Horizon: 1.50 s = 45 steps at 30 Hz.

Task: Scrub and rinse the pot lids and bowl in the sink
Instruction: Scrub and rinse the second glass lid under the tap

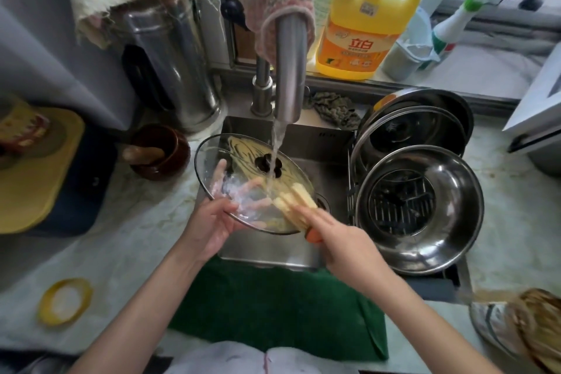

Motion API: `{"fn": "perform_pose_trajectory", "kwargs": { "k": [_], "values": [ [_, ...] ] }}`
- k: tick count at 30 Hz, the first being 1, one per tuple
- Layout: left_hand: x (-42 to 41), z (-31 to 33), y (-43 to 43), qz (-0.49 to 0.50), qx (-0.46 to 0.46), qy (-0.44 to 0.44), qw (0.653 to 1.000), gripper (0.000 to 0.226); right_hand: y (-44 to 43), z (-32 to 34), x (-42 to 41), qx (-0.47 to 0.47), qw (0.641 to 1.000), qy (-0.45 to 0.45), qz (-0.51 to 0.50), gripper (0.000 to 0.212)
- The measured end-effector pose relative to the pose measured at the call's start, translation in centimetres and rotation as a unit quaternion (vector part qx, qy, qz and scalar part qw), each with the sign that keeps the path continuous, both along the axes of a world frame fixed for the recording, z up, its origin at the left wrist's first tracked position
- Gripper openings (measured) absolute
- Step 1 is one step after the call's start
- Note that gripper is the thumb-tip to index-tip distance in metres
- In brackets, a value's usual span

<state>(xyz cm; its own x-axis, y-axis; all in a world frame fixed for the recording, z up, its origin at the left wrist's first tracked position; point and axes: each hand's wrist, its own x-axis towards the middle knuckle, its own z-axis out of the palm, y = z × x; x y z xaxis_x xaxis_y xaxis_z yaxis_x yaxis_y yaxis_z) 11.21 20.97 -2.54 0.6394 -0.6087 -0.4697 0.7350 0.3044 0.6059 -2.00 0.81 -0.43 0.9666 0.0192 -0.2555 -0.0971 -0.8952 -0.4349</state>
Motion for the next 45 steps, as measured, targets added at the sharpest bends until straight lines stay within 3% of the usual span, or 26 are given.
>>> {"fn": "perform_pose_trajectory", "kwargs": {
  "k": [5, 8, 13, 17, 21, 24, 30, 34, 38, 43, 45],
  "values": [
    [0.0, -0.1, 2.4, -0.092, -0.008, -0.051, 0.994, 0.094, -2.5, -3.4, 5.3, 0.049, 0.990, 0.081, -0.106, 0.066],
    [0.1, 0.1, 4.1, -0.152, -0.010, -0.077, 0.985, 0.095, -1.7, -3.1, 9.7, 0.075, 0.986, 0.070, -0.131, 0.055],
    [-0.3, 0.7, 5.7, -0.144, -0.022, -0.055, 0.988, 0.092, -0.7, -1.9, 11.1, 0.153, 0.986, 0.032, -0.055, 0.035],
    [-0.4, 0.9, 5.5, -0.170, -0.030, -0.076, 0.982, 0.096, -0.9, -1.6, 12.8, 0.102, 0.991, 0.022, -0.082, 0.035],
    [0.0, 1.2, 5.3, -0.193, -0.016, -0.076, 0.978, 0.098, 1.4, 0.4, 12.5, 0.113, 0.992, -0.055, 0.019, 0.042],
    [-0.2, 1.2, 4.6, -0.201, -0.033, -0.058, 0.977, 0.095, -0.3, -0.1, 13.9, 0.030, 0.999, -0.014, -0.017, 0.039],
    [-0.2, 0.8, 2.7, -0.177, 0.054, -0.072, 0.980, 0.096, 3.9, 1.5, 12.4, 0.099, 0.994, -0.033, -0.011, 0.040],
    [-0.5, 1.0, 1.9, -0.206, 0.091, -0.098, 0.969, 0.095, 3.3, 1.5, 14.0, 0.058, 0.989, 0.015, -0.138, 0.027],
    [-0.5, 0.6, 1.8, -0.186, 0.084, -0.087, 0.975, 0.093, 5.4, 2.8, 11.3, 0.096, 0.994, -0.008, -0.054, 0.027],
    [-1.1, 1.3, 1.5, -0.232, 0.123, -0.135, 0.955, 0.096, 2.8, 1.7, 13.8, 0.087, 0.977, 0.040, -0.190, 0.025],
    [-1.3, 1.5, 1.5, -0.243, 0.125, -0.140, 0.952, 0.094, 3.8, 2.7, 13.0, 0.112, 0.982, -0.004, -0.151, 0.031]
  ]
}}
